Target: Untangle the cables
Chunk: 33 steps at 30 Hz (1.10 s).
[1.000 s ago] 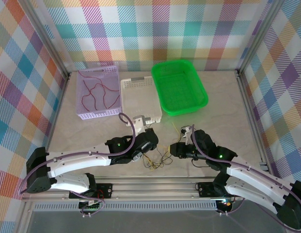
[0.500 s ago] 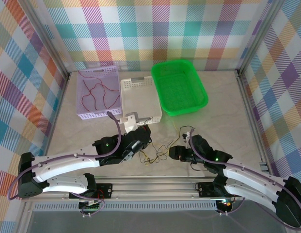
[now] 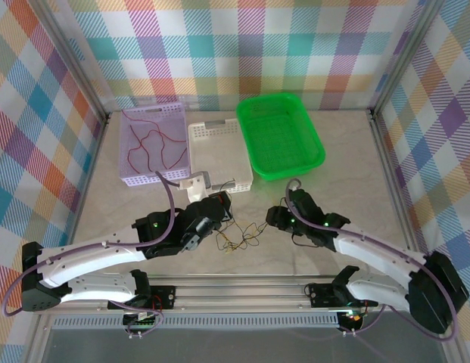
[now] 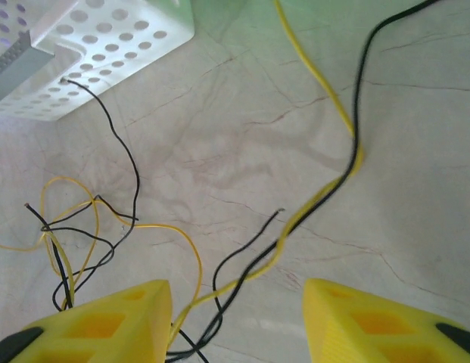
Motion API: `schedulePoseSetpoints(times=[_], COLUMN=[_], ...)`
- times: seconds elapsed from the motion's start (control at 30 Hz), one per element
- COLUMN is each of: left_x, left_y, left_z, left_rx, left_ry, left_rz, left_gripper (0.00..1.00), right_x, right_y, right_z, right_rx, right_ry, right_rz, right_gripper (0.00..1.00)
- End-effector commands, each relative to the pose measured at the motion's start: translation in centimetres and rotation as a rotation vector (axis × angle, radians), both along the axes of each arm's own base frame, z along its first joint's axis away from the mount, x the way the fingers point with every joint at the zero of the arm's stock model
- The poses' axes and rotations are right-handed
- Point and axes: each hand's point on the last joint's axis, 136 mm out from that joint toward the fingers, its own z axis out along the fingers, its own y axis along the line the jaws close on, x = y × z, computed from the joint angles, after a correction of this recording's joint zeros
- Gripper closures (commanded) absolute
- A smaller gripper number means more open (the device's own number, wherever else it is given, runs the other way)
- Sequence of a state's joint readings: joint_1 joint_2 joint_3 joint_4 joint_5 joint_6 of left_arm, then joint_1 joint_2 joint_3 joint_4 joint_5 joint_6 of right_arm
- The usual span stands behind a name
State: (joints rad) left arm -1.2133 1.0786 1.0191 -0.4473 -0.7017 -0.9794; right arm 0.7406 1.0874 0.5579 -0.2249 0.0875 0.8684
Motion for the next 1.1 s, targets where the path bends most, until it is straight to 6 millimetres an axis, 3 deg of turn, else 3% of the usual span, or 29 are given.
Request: schedulePoseSetpoints(times=[0.0, 0.17, 0.33, 0.47, 0.7, 1.07], left_x=[0.2, 0.1, 0.1, 0.1, -0.2, -0.6], left_y=[1.2, 1.3, 1.0, 0.8, 1.2, 0.4], left_z=[2.3, 2.7, 2.4, 2.4, 3.0, 3.1], left_rx=[-0.025, -0.028, -0.031, -0.036, -0.079, -0.138], left_ry=[-0.042, -0.044, -0.039, -0.039, -0.045, -0.033], left_rz=[0.031, 0.028, 0.025, 0.025, 0.027, 0.004], left_gripper=[1.00, 1.00, 1.00, 1.00, 1.00, 1.00], right_x=[-1.1, -2.1, -2.3, -1.9, -0.7, 1.7], right_y=[1.2, 1.2, 2.9, 3.5, 2.2, 2.7], right_z=[-1.3, -2.9, -3.3, -3.6, -4.6, -4.0], right_rx=[0.051, 0.108, 0.179, 0.198, 0.168, 0.182], right_ry=[0.090, 0.180, 0.263, 0.279, 0.233, 0.127], right_rz=[0.030, -0.032, -0.030, -0.047, -0.141, -0.167], right_gripper=[0.55, 0.57, 0.57, 0.61, 0.72, 0.80])
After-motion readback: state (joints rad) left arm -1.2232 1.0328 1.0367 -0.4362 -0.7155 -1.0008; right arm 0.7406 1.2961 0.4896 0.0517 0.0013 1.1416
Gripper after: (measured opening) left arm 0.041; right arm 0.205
